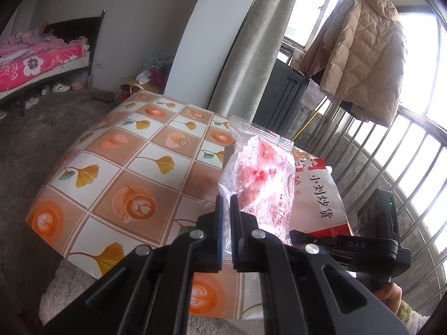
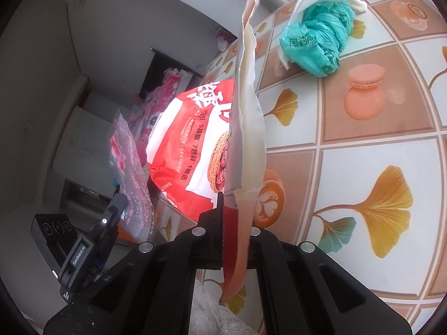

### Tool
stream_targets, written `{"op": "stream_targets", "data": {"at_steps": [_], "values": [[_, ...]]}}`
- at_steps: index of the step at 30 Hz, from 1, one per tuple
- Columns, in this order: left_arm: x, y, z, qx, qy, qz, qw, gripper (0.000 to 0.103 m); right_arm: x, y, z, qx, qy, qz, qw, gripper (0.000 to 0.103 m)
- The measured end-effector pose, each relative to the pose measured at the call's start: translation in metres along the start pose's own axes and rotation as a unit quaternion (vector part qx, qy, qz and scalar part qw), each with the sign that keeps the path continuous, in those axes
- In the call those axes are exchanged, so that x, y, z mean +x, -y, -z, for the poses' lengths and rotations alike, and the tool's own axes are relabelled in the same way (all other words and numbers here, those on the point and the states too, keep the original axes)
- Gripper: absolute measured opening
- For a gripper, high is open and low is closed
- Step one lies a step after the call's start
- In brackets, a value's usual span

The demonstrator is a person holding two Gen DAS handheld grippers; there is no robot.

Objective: Collect trash

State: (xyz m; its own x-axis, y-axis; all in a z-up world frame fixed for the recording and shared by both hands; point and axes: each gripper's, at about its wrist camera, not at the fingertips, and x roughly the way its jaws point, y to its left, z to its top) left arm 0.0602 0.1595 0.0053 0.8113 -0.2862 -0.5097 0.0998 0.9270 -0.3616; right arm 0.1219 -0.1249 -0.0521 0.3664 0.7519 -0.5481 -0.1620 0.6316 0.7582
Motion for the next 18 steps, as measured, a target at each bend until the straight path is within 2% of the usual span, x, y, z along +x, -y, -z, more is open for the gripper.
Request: {"op": "stream_targets", "data": {"at_steps": [14,18], "values": [[-0.032,0.024,-0.010,0.010,0.038,0.034,0.9986,0.004,-0.021,-0.017,0.016,-0.021,0.021,0.011,0.999,0.000],[-0.039,0.031,-0.013,-0.001,0.042,0.066,0.9969,0.004,-0.029,-0.017,0.022,-0.027,0.030,0.003,0.999,0.000]]}}
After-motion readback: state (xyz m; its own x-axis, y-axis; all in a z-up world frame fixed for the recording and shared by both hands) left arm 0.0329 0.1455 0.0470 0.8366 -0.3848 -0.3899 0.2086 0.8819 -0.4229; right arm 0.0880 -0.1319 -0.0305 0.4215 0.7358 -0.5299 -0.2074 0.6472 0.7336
